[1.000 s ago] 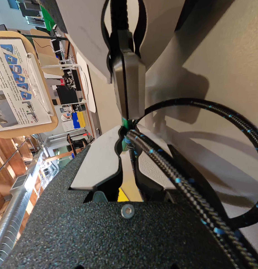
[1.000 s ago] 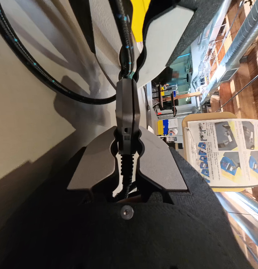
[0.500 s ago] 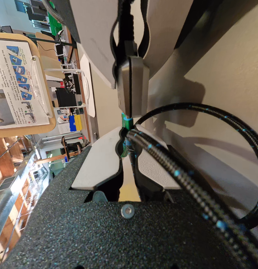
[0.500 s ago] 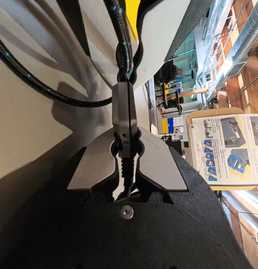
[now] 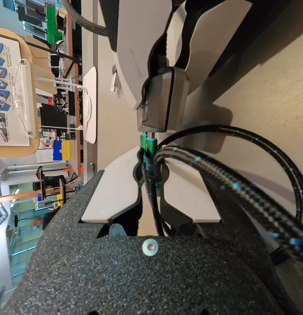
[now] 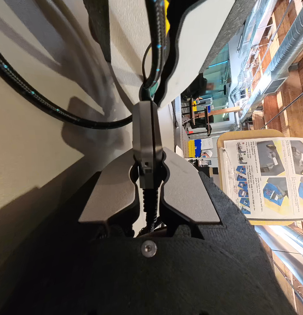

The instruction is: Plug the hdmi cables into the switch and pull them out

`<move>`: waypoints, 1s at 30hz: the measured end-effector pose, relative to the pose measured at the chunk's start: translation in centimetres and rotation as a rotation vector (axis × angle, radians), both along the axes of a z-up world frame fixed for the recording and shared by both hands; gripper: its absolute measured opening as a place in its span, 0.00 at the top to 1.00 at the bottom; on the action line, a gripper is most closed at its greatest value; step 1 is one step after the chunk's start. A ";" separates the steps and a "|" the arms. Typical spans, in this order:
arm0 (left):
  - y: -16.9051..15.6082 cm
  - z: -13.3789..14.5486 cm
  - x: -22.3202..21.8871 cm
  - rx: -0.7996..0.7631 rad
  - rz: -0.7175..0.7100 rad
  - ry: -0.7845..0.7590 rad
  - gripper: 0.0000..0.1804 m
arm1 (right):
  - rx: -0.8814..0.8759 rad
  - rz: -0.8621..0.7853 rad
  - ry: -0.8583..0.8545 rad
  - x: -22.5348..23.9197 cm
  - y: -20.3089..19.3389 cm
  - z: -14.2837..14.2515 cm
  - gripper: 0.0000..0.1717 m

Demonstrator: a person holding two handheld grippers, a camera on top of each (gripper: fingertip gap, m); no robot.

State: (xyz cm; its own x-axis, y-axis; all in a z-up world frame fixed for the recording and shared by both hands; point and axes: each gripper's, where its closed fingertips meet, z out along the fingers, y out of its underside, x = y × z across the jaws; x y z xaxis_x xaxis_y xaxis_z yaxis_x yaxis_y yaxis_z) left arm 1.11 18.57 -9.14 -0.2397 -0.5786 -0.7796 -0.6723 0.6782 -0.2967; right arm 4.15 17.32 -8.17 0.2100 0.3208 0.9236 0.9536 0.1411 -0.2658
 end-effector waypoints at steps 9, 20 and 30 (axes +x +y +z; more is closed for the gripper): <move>0.7 0.7 -1.2 -0.078 0.007 0.013 0.82 | 0.035 -0.011 -0.014 0.3 0.2 0.5 0.88; 1.9 0.4 -1.0 0.189 -0.039 0.046 0.89 | 0.049 -0.019 -0.020 0.4 0.4 0.7 0.88; 2.3 0.0 -1.1 0.203 -0.023 0.074 0.90 | 0.050 -0.016 -0.032 0.3 0.4 0.6 0.88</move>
